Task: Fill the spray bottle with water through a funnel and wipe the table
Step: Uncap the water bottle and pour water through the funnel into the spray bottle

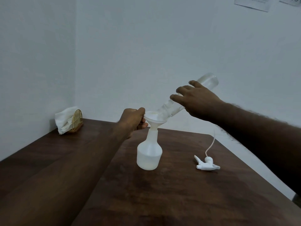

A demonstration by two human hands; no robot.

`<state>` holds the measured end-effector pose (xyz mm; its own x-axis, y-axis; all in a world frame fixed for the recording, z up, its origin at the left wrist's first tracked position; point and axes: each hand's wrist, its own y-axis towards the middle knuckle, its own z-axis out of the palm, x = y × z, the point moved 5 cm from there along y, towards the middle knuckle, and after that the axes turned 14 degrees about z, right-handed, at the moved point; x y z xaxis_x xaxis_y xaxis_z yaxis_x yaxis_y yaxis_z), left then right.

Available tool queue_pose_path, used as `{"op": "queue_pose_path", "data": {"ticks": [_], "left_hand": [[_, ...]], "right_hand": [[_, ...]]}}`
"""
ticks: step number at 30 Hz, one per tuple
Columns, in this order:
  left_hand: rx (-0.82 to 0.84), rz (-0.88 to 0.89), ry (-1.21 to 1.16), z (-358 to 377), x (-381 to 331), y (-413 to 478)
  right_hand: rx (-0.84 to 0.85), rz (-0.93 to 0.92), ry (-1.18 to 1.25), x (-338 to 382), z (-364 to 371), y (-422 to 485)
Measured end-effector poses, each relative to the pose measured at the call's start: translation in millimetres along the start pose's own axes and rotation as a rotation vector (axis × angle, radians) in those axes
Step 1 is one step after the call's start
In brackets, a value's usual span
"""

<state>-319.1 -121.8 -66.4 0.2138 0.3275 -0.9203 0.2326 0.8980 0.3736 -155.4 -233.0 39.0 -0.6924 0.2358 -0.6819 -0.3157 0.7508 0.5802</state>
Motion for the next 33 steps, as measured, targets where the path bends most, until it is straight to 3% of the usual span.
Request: {"op": "queue_pose_path", "data": {"ticks": [7, 33], "left_hand": [[0.006, 0.004, 0.006, 0.0, -0.7, 0.2], [0.033, 0.022, 0.044, 1.9, -6.6, 3.4]], "right_hand": [[-0.116, -0.031, -0.012, -0.1, -6.5, -0.4], [-0.165, -0.013, -0.009, 4.5, -2.3, -9.6]]}}
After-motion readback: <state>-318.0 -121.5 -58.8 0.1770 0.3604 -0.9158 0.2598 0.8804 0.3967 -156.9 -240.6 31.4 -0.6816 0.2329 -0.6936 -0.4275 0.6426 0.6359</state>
